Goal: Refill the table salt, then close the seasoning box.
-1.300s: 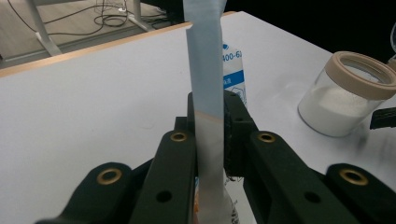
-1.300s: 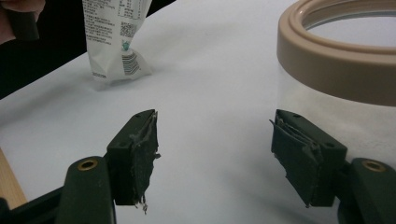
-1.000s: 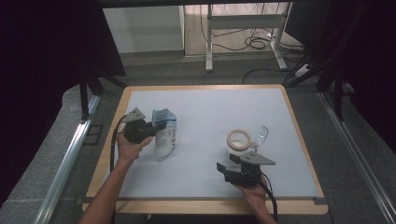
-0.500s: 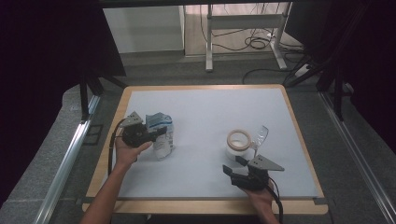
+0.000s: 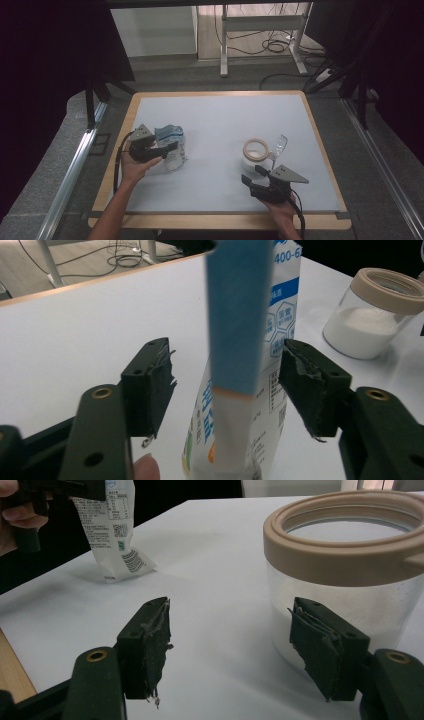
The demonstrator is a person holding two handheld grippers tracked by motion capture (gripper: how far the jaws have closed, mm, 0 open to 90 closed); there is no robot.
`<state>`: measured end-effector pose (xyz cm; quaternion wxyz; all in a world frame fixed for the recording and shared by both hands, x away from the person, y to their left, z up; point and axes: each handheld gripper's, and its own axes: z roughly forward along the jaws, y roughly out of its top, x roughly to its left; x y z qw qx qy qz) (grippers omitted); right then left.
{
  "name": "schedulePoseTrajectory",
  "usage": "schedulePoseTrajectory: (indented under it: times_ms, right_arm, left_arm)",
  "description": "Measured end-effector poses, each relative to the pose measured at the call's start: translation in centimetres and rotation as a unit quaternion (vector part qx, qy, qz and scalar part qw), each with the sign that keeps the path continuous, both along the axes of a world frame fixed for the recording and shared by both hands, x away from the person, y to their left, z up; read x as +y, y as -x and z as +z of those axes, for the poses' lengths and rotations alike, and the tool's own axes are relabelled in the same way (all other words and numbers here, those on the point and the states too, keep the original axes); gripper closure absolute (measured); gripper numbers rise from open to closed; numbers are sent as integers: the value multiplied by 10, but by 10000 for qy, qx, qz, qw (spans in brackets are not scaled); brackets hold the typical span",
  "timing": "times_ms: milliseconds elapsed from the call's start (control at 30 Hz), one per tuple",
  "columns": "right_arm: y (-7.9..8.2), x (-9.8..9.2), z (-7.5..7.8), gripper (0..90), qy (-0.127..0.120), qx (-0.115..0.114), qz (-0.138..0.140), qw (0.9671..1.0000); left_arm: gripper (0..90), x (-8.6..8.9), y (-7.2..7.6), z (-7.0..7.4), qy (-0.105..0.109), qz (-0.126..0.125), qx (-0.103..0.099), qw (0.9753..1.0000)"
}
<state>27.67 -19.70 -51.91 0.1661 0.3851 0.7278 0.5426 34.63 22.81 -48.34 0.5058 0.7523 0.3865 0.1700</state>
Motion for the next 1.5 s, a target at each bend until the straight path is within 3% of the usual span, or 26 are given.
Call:
schedulePoseTrajectory:
  times_ms: [433, 600, 700, 900, 1033, 1133, 1500]
  right_arm:
    - [0, -2, 3, 334, 8, -19, 43, 10000]
    - [1, -4, 4, 374, 69, -50, 94, 9999]
    - [3, -8, 3, 455, 70, -80, 120, 9999]
    - [13, -27, 9, 754, 19, -213, -193, 9996]
    - [17, -42, 14, 886, 16, -269, -293, 9992]
    - [17, -51, 18, 898, 2, -298, -383, 9988]
    - [9, -71, 25, 898, -71, -373, -685, 9969]
  left_arm:
    - [320, 7, 15, -10, -32, 80, 199, 9998]
    - [319, 8, 23, -17, -91, 113, 230, 9996]
    - [319, 7, 25, -20, -107, 97, 259, 9996]
    - [306, 9, 30, -26, -143, 90, 305, 9994]
    - [303, 10, 30, -29, -150, 147, 318, 9993]
    - [301, 12, 31, -28, -93, 145, 334, 9993]
    - [285, 15, 42, -31, -220, 303, 360, 9987]
